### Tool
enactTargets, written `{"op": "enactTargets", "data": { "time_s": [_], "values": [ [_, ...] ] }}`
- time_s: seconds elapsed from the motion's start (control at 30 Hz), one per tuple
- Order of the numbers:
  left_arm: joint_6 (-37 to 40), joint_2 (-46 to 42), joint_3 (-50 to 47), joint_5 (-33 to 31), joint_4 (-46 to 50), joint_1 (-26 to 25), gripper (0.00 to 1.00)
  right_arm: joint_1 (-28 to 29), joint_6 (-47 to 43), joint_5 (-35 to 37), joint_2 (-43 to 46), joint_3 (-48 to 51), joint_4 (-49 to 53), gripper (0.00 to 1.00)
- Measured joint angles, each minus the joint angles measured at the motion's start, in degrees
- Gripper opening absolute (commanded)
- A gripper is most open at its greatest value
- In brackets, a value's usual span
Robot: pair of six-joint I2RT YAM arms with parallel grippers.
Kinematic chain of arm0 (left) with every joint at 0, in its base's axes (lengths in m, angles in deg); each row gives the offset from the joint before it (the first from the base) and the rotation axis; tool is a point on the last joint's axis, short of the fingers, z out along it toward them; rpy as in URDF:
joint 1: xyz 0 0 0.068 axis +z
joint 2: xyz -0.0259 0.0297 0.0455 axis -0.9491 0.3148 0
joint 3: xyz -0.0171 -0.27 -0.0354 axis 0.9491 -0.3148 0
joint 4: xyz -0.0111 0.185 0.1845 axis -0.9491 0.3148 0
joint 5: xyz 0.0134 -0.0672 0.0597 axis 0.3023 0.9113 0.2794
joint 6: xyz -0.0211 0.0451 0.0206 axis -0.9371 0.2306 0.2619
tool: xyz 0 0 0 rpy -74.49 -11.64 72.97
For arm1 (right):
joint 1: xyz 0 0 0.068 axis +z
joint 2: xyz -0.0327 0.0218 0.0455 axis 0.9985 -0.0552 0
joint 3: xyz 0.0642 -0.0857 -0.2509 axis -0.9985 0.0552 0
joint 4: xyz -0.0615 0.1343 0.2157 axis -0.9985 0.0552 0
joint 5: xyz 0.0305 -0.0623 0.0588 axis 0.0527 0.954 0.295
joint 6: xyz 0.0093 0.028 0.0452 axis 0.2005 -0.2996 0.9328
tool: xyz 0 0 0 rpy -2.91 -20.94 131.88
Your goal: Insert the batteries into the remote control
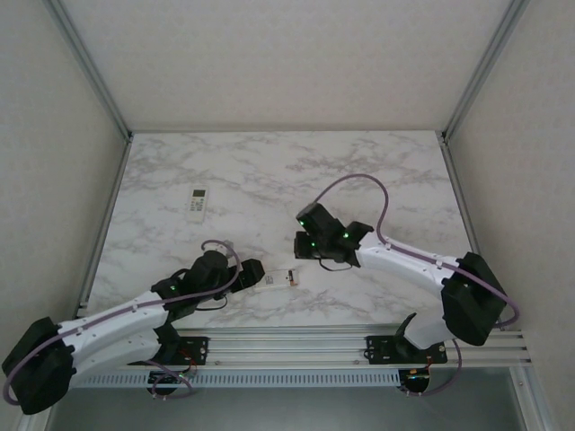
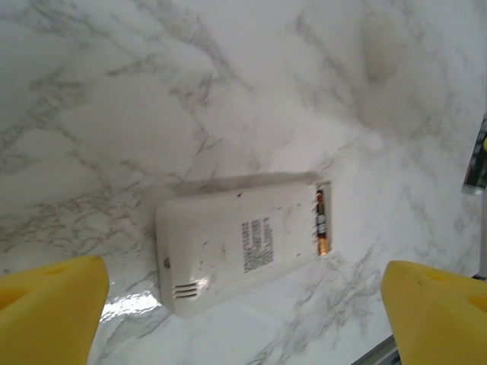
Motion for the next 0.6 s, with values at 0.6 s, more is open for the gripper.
{"op": "enactTargets", "data": {
  "time_s": [0.6],
  "values": [
    [-0.98,7.08,0.07,3.37,-2.38,-0.39,0.80,5.16,3.98,-1.53,-7.06,4.74,-6.45,0.12]
  ]
}}
